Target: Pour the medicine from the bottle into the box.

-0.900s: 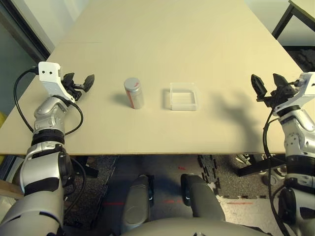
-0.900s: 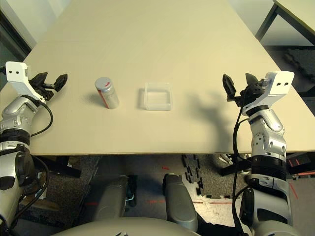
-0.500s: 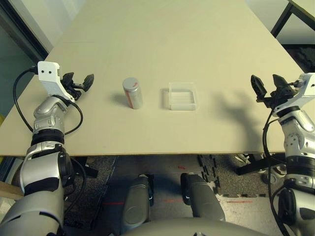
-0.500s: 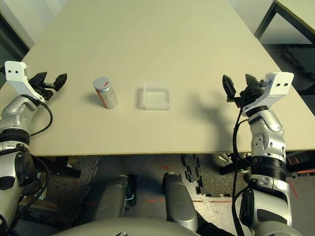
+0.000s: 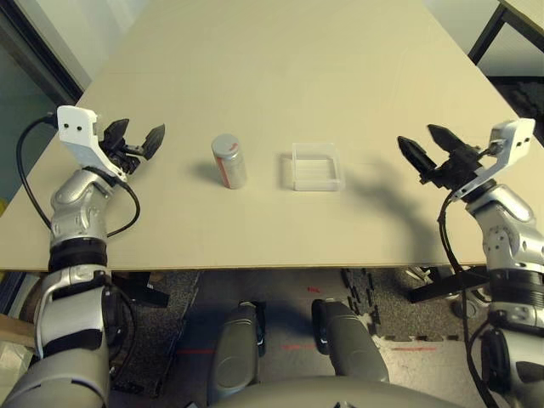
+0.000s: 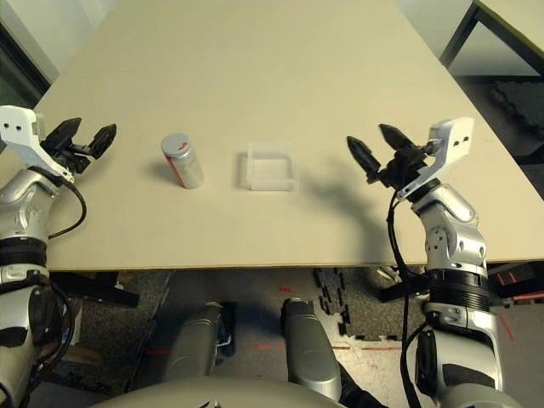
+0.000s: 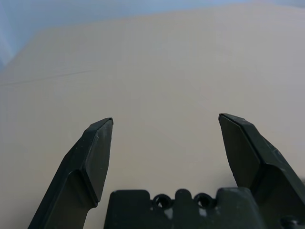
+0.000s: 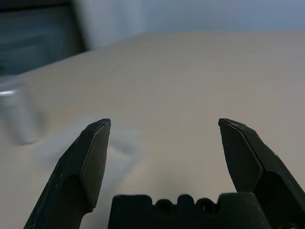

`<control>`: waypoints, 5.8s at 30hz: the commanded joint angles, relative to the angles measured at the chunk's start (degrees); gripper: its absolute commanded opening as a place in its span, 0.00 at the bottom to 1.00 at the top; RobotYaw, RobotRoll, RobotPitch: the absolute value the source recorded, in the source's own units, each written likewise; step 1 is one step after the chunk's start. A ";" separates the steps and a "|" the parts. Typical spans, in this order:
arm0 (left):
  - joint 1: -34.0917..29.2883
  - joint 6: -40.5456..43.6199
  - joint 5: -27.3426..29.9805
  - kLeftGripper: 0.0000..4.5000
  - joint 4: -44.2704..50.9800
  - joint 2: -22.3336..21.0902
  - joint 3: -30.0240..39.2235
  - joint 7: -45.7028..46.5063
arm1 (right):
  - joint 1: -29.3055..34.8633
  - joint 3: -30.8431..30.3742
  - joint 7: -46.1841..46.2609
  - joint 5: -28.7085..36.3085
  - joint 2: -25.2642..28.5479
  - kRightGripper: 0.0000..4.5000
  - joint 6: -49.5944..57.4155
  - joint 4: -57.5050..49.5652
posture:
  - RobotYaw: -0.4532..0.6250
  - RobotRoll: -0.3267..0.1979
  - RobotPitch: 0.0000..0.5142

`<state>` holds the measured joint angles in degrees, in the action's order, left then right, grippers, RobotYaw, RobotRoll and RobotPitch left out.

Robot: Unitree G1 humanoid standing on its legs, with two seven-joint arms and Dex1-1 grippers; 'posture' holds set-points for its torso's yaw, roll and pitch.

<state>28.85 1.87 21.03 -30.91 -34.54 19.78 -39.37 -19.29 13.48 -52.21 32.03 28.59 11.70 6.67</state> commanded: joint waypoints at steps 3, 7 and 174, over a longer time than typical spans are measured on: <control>-5.41 5.24 3.31 0.99 9.81 0.33 0.19 -1.40 | 1.21 -4.25 -8.23 3.10 2.21 1.00 4.64 -6.18 | 0.37 0.62 0.32; -8.99 7.04 4.82 0.99 15.28 0.95 -0.18 -2.17 | 1.22 -7.54 -12.22 1.76 3.64 1.00 4.91 -7.42 | 0.38 0.62 0.32; 11.90 16.18 4.81 0.63 7.06 12.93 -21.53 -28.68 | -20.03 -15.66 -6.91 0.20 -3.33 1.00 19.84 -3.98 | 0.22 0.62 0.29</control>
<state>39.80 19.19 26.90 -22.82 -22.00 -0.66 -66.68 -38.03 -1.22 -58.68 32.59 25.75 30.94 1.99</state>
